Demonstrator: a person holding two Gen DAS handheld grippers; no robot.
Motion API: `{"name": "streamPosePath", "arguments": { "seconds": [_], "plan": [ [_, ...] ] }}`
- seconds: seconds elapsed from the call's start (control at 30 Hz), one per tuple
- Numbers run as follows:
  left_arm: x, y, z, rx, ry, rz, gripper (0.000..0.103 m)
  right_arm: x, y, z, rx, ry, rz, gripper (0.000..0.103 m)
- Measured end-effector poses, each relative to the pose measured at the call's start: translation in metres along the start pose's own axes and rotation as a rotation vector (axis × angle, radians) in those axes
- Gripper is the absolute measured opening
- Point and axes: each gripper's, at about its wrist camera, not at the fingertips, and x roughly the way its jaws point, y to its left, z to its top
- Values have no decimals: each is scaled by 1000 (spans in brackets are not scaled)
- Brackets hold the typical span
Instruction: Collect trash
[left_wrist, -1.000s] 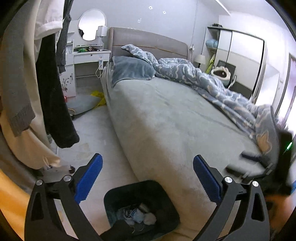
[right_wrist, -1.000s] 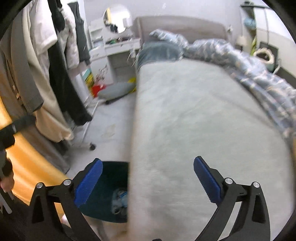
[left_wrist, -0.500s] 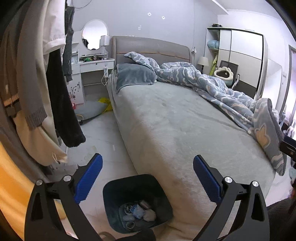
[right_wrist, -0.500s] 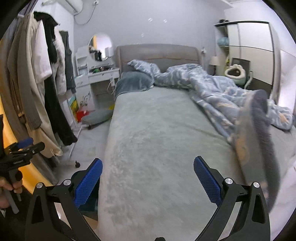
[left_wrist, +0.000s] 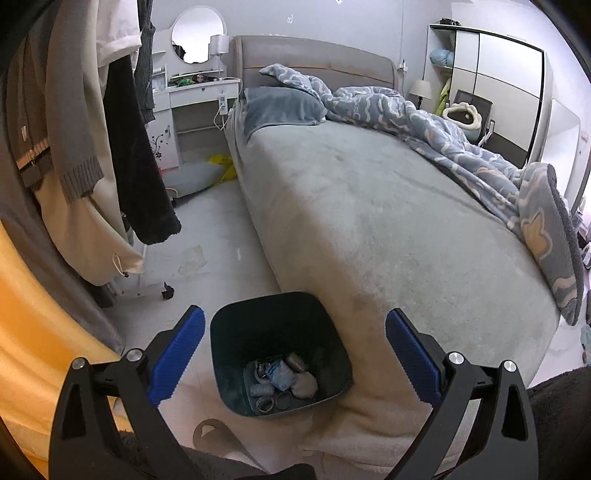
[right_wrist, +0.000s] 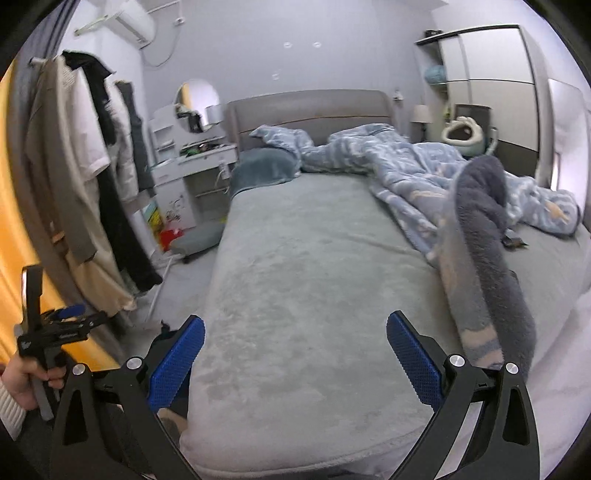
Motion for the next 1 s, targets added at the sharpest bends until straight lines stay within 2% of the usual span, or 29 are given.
{"name": "streamPosePath", "arguments": {
  "seconds": [0.23, 0.53, 1.0],
  "plan": [
    [0, 3, -4, -11, -16, -22, 100, -2, 4, -3, 15, -14, -1, 100],
    [-6, 6, -1, -27, -51, -32, 100, 9, 17, -3, -40, 35, 18, 100],
    [-7, 8, 0, -35, -56, -36, 100, 5, 11, -4, -6, 23, 34, 100]
  ]
}}
